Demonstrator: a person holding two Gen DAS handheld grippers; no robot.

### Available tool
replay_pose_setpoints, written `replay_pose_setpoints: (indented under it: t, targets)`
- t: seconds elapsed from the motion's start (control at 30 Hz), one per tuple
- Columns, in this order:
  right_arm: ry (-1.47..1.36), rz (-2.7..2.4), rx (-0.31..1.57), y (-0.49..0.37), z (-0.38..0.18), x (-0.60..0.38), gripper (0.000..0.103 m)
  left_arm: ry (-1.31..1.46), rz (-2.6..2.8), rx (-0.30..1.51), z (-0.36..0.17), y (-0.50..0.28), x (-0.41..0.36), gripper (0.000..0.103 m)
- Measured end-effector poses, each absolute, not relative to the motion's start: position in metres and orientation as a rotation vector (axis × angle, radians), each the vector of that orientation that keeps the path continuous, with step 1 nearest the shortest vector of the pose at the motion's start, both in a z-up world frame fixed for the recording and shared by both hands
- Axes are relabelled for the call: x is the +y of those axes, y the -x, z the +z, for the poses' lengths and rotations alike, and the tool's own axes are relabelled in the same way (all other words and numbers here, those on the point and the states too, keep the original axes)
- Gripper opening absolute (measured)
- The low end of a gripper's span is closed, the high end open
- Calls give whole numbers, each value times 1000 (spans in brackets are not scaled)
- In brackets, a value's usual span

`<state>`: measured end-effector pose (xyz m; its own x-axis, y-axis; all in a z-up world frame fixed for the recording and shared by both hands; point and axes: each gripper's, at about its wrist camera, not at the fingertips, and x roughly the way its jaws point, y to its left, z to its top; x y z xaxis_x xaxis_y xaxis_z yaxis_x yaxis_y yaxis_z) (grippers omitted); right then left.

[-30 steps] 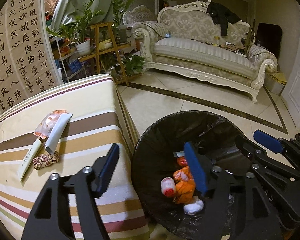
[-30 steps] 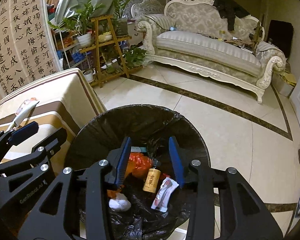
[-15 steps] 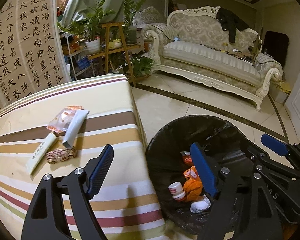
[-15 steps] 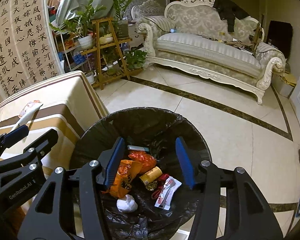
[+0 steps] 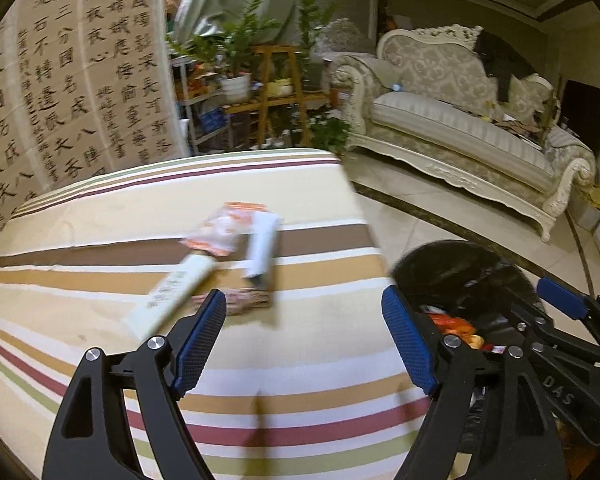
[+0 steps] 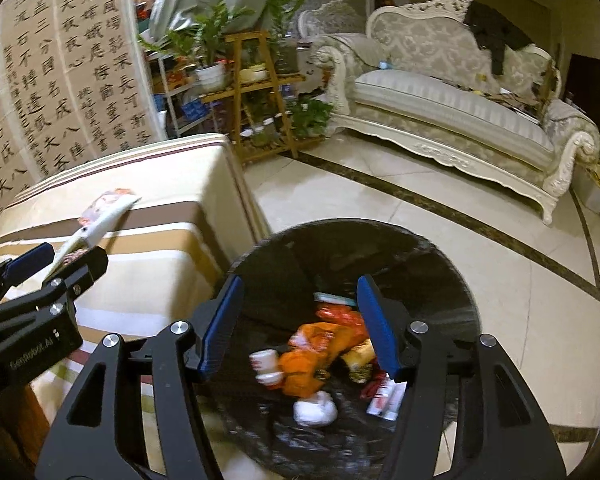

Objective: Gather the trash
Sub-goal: 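Grasp the white milk tube on the table with the left gripper, then grasp the white tube packet with the right gripper while the left holds the milk tube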

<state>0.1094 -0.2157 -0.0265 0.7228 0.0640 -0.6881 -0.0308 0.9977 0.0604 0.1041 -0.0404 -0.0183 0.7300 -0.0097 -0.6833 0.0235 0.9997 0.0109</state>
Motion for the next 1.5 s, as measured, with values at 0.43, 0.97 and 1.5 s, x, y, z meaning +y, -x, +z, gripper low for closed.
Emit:
replay_pose_setpoints:
  t: [0.43, 0.97, 1.5]
  targets:
    - [6, 168, 768, -115, -24, -157, 58, 12, 127, 841, -35, -120, 53, 78]
    - [39, 197, 782, -117, -25, -133, 58, -29, -15, 887, -47, -126, 48, 26]
    - [72, 280, 756, -137, -10, -86, 58, 79, 24, 836, -32, -105, 81, 11]
